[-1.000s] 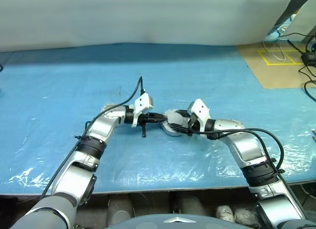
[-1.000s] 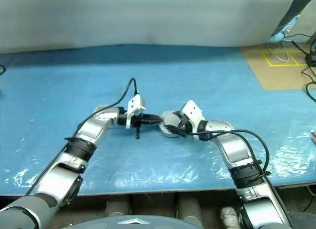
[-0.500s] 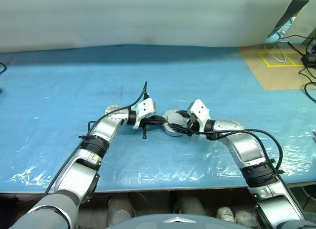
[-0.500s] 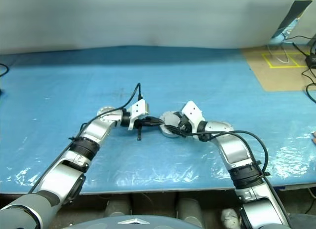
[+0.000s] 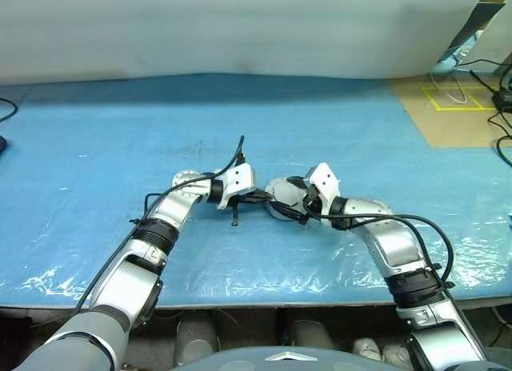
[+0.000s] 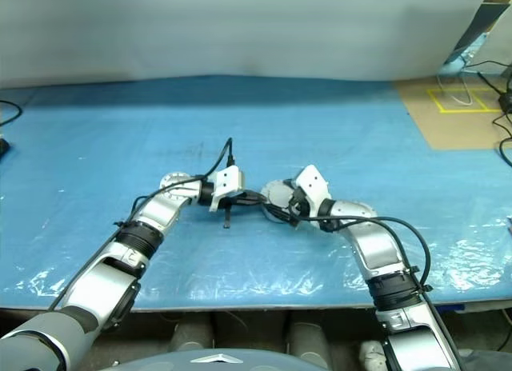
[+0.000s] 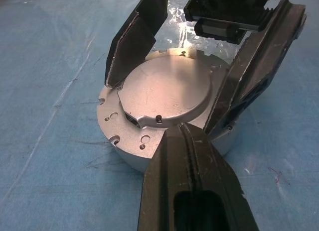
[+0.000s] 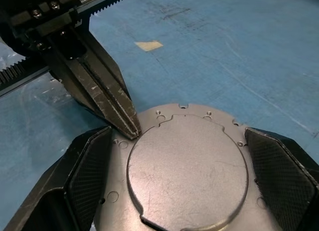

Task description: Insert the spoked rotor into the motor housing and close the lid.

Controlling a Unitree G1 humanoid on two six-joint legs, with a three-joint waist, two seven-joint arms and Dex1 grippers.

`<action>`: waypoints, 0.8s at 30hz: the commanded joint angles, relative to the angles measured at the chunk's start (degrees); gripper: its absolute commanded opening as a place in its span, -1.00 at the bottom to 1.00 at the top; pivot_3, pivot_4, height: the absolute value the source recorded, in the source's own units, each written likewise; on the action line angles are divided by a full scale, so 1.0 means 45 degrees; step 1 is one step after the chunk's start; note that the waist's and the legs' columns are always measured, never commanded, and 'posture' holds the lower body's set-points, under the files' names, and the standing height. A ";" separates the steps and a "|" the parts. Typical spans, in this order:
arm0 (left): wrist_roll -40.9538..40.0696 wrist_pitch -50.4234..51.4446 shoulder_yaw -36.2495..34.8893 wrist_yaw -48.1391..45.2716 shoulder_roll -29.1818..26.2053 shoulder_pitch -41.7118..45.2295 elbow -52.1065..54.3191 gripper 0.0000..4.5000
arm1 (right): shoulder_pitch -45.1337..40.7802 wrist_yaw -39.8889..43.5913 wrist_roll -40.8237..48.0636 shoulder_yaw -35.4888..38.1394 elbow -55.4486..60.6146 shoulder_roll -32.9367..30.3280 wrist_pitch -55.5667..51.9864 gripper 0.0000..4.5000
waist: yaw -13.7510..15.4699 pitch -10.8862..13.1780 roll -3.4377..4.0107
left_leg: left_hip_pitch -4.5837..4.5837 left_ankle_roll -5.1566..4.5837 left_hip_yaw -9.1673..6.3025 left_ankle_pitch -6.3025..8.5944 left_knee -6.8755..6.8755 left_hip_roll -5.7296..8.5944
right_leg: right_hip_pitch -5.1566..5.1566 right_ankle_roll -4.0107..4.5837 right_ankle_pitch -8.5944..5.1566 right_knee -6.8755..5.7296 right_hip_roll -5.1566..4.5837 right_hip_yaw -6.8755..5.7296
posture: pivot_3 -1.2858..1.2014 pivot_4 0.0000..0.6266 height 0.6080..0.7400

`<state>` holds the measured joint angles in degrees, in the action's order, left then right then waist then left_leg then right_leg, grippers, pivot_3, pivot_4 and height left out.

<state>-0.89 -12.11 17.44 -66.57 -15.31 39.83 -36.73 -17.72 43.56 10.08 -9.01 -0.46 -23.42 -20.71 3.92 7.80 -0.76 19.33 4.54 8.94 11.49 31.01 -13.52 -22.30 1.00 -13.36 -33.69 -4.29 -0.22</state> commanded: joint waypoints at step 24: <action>0.0402 0.0133 0.0405 -0.0174 -0.0139 -0.0440 0.0415 -1.00 | 0.1762 -0.3024 0.9384 0.6898 0.1358 0.1086 -1.1061 0.99 | 0.0193 0.0112 0.0187 | 0.0143 0.0002 -0.0018 -0.0004 -0.0002 0.0018 | -0.0115 -0.0045 0.0029 -0.0013 -0.0002 -0.0014 | 0.03 -0.52 1.00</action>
<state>-0.45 -12.32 17.92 -67.14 -15.48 39.23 -34.25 -10.85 30.68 49.94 21.29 4.69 -19.26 -68.52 4.79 8.30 0.08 19.97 4.55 8.86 11.47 31.00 -13.46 -22.82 0.87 -13.27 -33.75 -4.29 -0.30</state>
